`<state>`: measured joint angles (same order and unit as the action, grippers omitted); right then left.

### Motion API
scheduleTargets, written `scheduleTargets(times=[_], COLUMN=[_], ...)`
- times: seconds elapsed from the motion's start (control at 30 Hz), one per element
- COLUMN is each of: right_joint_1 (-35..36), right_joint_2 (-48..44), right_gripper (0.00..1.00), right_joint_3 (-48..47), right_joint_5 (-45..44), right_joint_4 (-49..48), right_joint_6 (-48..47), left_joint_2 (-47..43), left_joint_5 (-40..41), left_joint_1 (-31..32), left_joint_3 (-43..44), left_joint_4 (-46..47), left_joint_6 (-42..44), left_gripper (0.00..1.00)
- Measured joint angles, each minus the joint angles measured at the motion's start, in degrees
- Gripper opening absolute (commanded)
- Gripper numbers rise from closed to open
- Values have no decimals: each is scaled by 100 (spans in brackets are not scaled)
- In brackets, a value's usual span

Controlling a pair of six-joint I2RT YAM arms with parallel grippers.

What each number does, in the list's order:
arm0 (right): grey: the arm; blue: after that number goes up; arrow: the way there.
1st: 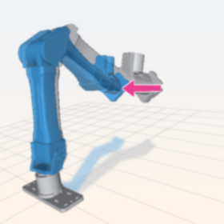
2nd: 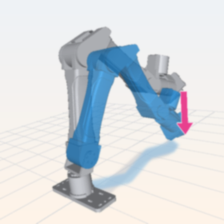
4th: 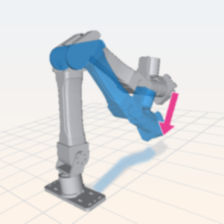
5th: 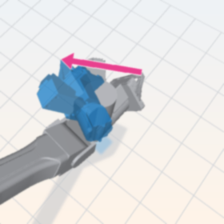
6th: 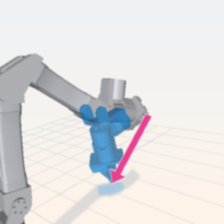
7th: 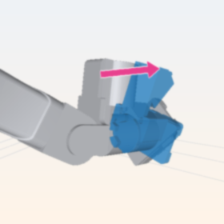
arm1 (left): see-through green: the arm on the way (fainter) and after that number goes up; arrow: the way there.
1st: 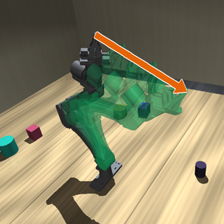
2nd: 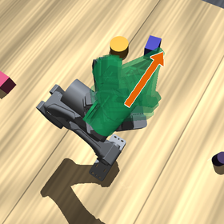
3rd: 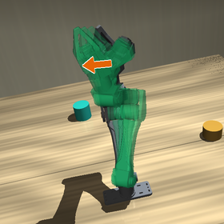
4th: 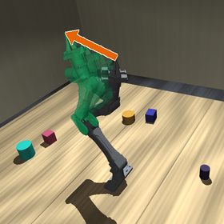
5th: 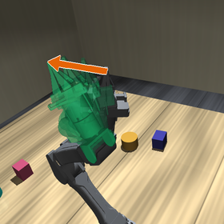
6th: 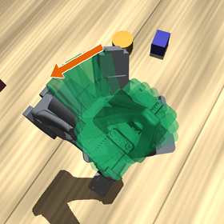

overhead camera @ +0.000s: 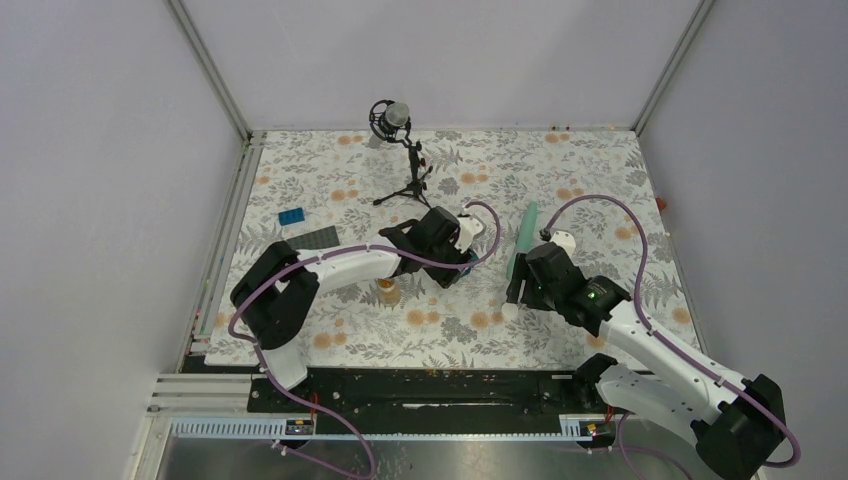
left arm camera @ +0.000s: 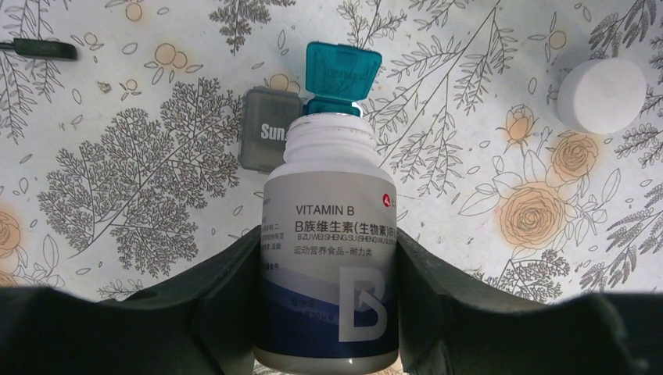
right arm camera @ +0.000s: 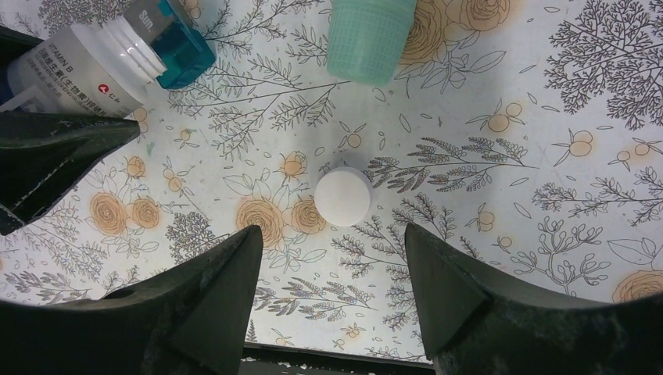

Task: Sort the pills into containers

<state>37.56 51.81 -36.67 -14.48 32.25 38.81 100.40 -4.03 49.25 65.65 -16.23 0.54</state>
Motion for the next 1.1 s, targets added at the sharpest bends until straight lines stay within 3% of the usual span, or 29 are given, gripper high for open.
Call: scheduleTargets(times=[0.57,1.1], right_joint_1=[0,0], right_joint_2=[-2,-2], right_gripper=[74,74], right_joint_3=[42,42], right_joint_5=[7,11], right_joint_4=[0,0], right_joint_6=[13,13], left_joint_2=[151,-1342], left_joint_5=[35,39], left_joint_1=[0,2], left_joint_3=[-13,-2046], left_joint_4=[-101,1945], left_joint_6=[-160,-197], left_gripper=[0,0])
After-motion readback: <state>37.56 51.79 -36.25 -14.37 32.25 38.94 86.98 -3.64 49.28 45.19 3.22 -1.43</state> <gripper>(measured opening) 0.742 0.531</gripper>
